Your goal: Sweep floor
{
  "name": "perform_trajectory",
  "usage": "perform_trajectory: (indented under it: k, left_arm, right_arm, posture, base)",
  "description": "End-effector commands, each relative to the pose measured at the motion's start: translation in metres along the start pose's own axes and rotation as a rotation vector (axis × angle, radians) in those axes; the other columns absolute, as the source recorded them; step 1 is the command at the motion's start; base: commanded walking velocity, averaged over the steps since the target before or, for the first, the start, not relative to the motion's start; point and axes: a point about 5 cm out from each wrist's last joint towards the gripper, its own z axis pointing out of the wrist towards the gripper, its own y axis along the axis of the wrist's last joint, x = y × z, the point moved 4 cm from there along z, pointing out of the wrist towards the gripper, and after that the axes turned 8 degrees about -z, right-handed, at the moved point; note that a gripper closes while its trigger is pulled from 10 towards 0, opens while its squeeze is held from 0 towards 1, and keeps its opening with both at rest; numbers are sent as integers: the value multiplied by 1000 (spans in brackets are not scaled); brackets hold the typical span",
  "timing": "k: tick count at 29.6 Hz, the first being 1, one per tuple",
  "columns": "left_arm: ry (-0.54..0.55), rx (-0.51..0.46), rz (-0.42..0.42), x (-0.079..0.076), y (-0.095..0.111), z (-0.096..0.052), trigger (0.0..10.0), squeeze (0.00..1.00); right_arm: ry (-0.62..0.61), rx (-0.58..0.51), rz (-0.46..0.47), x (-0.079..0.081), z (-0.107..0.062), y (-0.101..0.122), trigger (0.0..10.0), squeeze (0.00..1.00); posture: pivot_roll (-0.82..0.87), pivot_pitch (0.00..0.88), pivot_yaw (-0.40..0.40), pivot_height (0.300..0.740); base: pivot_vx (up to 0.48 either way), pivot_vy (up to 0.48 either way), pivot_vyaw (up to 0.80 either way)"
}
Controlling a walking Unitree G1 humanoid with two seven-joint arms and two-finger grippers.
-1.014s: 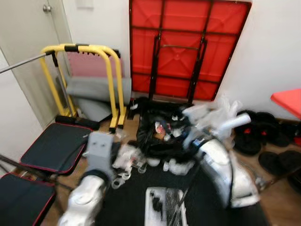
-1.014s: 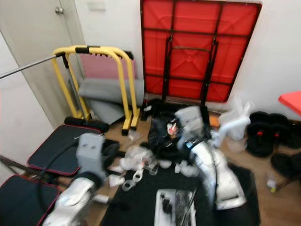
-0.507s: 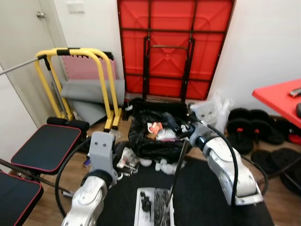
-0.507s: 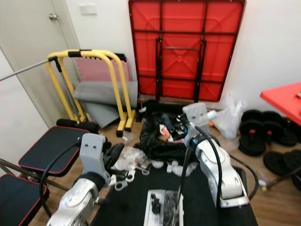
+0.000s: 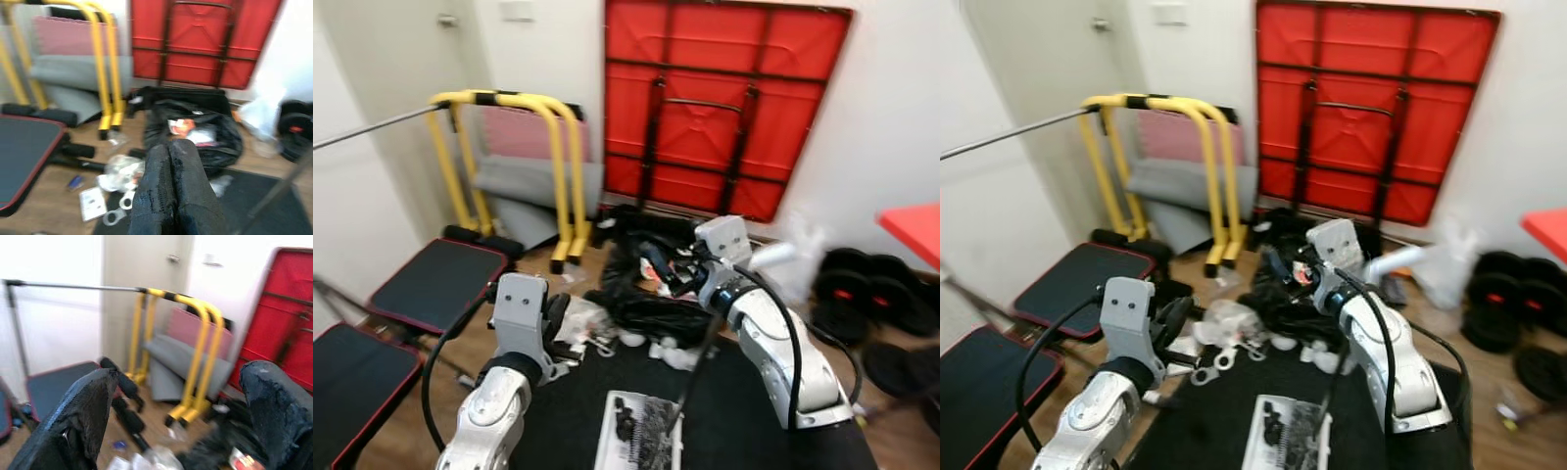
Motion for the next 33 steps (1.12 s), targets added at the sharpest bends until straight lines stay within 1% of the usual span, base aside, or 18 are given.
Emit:
perform_trajectory:
  k: [1,8,16,25,27,28,32,33]
  left_arm:
    - [-11,-6,1,-1,2,0,10000,0]
    - [-16,-8,3,-2,2,0,10000,0]
    - [-22,-7,6,-4,2,0,10000,0]
    - [-14,-4,0,-2,1,0,10000,0]
    - [-8,-3,-3,0,1,0,10000,0]
    - [-8,-3,-3,0,1,0,10000,0]
    - [-6,-9,-3,1,1,0,10000,0]
    - [-13,-18,-9,1,3,-1,0,0]
  right_arm:
    - [5,-3,2,0,-1,-1,10000,0]
    - [4,4,-9,1,0,-1,10000,0]
    - [2,14,-12,0,1,-3,10000,0]
    - [-48,20,-8,-6,2,-3,10000,0]
    - [-84,65,-18,-10,4,-8,10000,0]
    - [-84,65,-18,-10,4,-8,10000,0]
    - [-129,64,-3,-18,6,-7,10000,0]
    - [-141,52,-4,-21,6,-6,10000,0]
  posture:
    - [-61,0,-83,740]
    - [-62,0,-80,740]
    - [-63,0,-80,740]
    - [-62,0,-79,740]
    - [-61,0,-78,740]
    - [-61,0,-78,740]
    - [-61,0,-77,725]
    - [-60,0,-78,720]
  base:
    - [296,0,800]
    - [298,0,70]
    - [0,0,0]
    - [0,0,0]
    - [0,0,0]
    - [0,0,0]
    - [0,0,0]
    - [0,0,0]
